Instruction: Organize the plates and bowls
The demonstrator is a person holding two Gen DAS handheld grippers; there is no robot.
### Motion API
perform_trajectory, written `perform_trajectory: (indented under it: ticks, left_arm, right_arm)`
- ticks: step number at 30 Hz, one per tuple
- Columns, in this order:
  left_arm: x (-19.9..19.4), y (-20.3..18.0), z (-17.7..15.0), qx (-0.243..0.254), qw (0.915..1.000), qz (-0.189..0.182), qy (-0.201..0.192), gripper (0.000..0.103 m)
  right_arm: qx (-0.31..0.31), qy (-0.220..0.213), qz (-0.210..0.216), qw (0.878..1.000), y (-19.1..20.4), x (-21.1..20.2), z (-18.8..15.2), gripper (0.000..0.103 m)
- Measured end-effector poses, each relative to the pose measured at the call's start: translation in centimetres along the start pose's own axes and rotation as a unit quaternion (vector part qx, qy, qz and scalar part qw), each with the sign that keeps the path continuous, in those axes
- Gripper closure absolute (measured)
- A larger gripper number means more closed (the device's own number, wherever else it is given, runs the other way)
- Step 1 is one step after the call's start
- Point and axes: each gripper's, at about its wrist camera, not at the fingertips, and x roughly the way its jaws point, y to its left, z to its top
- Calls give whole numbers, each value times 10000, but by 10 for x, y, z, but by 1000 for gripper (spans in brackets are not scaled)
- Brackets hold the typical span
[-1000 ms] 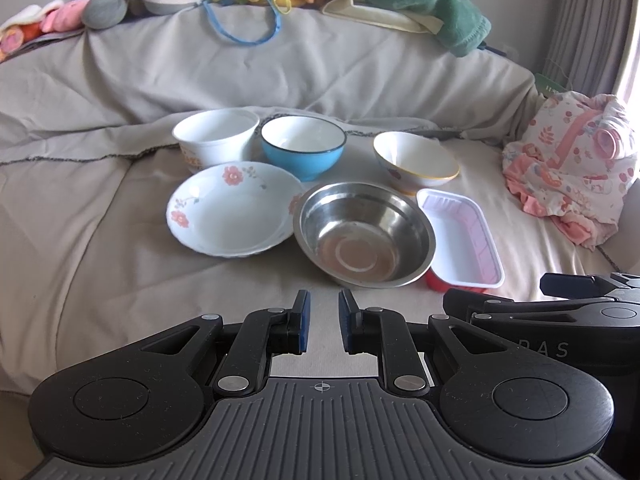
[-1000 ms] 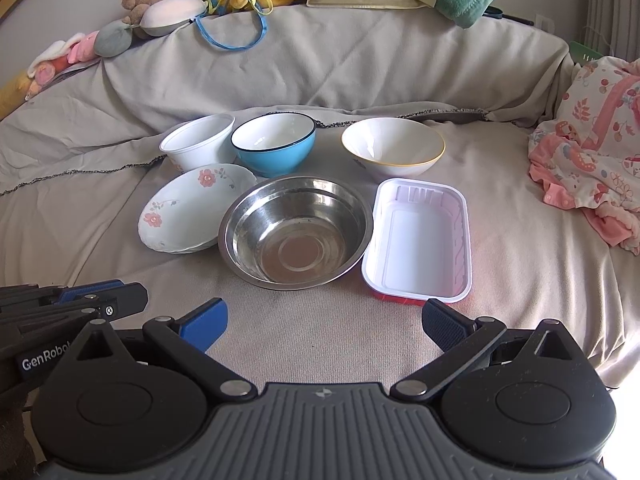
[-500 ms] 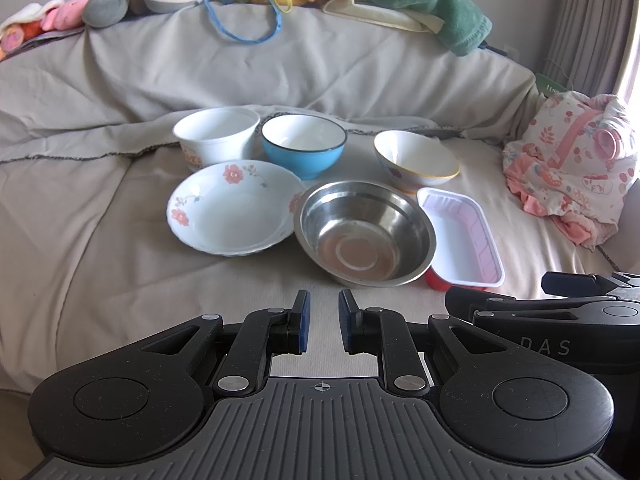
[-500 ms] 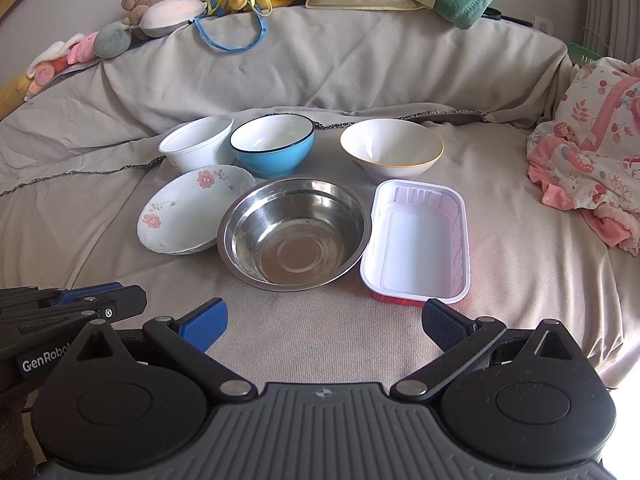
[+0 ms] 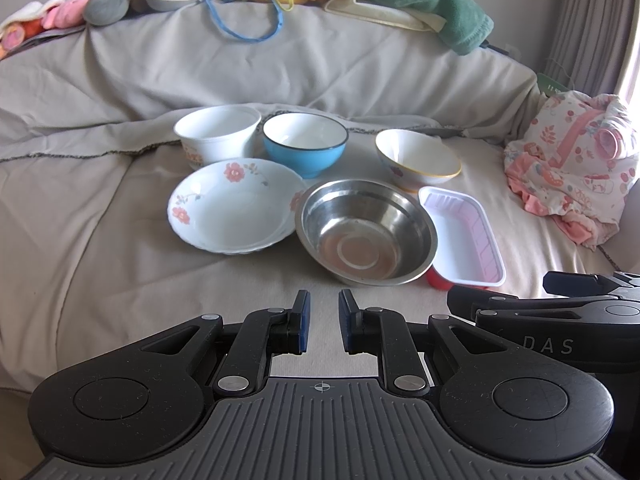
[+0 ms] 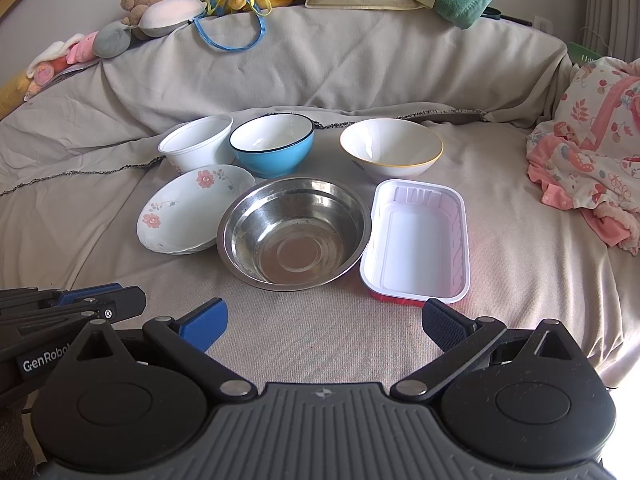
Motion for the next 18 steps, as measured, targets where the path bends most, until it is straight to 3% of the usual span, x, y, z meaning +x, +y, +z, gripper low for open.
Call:
perform_trajectory:
  ticks: [12, 15, 18]
  left_arm:
    - [19, -1, 9, -115, 9999, -54, 101, 83]
    - [41, -3, 29, -245, 9974, -653, 177, 83]
    - [75, -13, 52, -321, 9898, -1295, 491, 83]
  right_arm:
    - [-53, -89, 45, 9999, -6, 5, 6, 0]
    - [-177, -354, 171, 9991, -20, 9, 22, 0]
    - [-141, -704, 83, 9974, -56, 18, 46, 0]
